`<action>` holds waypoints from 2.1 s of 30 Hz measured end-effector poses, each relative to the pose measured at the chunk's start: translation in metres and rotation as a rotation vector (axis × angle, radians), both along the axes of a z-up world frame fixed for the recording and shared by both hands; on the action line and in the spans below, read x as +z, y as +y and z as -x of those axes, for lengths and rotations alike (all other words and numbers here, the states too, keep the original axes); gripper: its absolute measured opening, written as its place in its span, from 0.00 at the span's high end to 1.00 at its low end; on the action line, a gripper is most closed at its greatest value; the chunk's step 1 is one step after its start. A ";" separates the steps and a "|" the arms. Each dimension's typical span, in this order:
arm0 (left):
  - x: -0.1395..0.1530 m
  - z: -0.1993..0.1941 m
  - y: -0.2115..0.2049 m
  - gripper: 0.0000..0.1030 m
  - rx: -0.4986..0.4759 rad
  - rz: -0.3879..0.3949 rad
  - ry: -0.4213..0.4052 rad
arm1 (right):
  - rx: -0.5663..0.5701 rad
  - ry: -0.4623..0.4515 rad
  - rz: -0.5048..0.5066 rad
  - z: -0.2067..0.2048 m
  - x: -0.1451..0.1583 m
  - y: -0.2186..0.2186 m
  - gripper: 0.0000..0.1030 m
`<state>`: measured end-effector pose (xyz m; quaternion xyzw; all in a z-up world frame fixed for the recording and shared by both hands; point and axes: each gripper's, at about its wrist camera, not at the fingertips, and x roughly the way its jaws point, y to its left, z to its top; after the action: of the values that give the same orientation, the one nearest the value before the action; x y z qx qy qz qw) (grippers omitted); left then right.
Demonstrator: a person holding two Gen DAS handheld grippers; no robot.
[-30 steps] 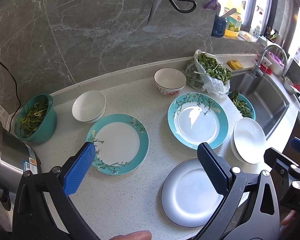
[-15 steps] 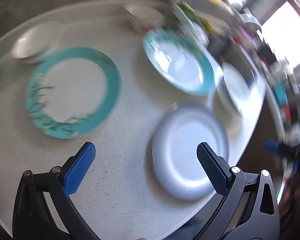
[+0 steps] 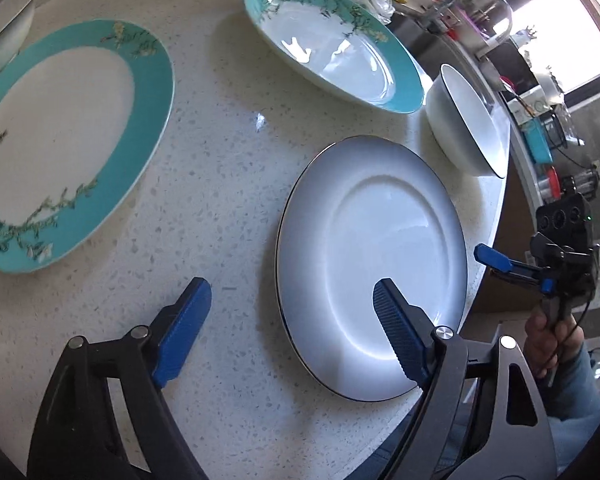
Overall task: Organize plates and bowls
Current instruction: 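Reach both grippers to the grey-rimmed white plate and close on its rim, then lift the grey-rimmed plate with both grippers and carry it toward the small teal plate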
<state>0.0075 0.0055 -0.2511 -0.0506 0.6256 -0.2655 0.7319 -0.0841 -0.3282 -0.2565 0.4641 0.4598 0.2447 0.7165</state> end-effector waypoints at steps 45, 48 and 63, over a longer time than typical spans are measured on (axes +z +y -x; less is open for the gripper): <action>-0.011 -0.029 -0.004 0.84 -0.181 0.087 0.142 | 0.104 0.181 0.007 0.001 -0.044 -0.009 0.90; -0.011 -0.029 -0.003 0.84 -0.190 0.078 0.150 | 0.109 0.180 0.027 -0.002 -0.039 -0.006 0.89; -0.007 -0.015 -0.012 0.84 -0.184 -0.005 0.087 | 0.101 0.188 0.062 -0.012 -0.035 0.000 0.87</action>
<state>0.0226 -0.0068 -0.2582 -0.0025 0.6593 -0.3276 0.6767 -0.0720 -0.3287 -0.2914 0.4389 0.5552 0.2213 0.6710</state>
